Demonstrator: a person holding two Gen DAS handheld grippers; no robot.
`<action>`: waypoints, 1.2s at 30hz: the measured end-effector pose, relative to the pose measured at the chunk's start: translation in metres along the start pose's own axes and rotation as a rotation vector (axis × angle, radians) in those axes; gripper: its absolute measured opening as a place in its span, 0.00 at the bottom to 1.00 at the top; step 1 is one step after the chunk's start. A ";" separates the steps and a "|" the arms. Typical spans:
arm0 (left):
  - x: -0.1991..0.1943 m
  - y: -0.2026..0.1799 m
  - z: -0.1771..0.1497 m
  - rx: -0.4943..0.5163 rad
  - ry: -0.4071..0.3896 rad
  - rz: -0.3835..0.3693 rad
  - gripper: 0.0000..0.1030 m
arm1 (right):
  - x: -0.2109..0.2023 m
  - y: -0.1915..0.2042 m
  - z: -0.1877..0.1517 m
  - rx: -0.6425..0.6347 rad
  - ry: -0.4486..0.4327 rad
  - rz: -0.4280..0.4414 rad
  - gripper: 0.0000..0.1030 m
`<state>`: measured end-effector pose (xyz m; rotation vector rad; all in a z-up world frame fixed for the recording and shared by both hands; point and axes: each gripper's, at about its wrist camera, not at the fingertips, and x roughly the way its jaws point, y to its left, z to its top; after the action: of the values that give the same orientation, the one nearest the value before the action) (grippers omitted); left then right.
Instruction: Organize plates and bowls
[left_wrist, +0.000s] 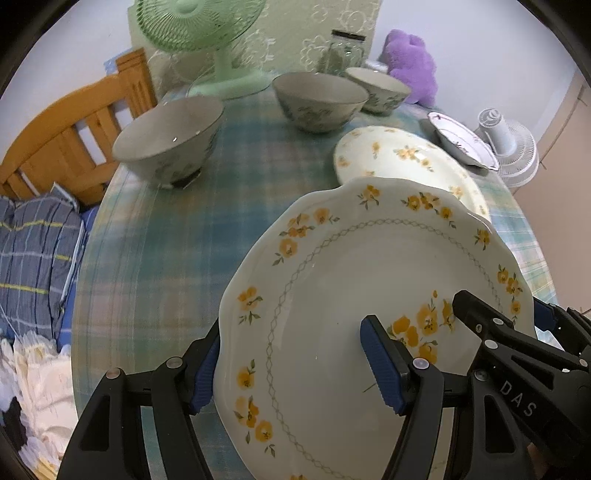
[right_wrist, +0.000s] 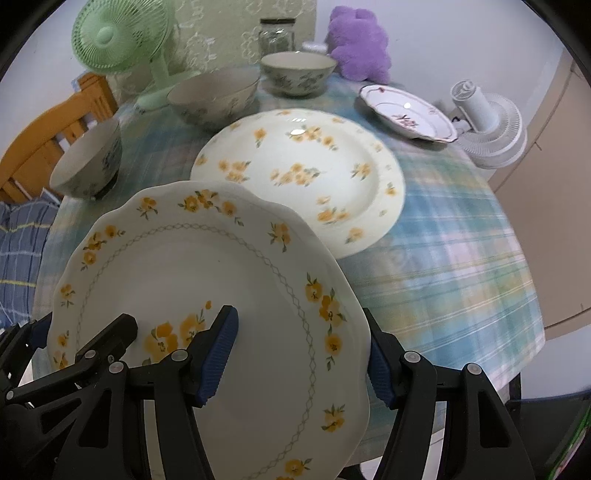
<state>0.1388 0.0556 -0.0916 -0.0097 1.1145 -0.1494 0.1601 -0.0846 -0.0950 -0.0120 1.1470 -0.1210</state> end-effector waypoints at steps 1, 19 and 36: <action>0.000 -0.004 0.001 0.002 -0.004 -0.002 0.68 | -0.001 -0.004 0.001 0.004 -0.004 0.000 0.66; 0.010 -0.104 0.022 -0.025 -0.020 0.021 0.68 | 0.004 -0.107 0.030 -0.030 -0.030 0.024 0.66; 0.049 -0.202 0.035 0.020 0.020 -0.003 0.68 | 0.031 -0.214 0.036 0.011 -0.002 -0.010 0.66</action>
<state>0.1679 -0.1532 -0.1036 0.0080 1.1332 -0.1638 0.1864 -0.3026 -0.0929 -0.0077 1.1441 -0.1360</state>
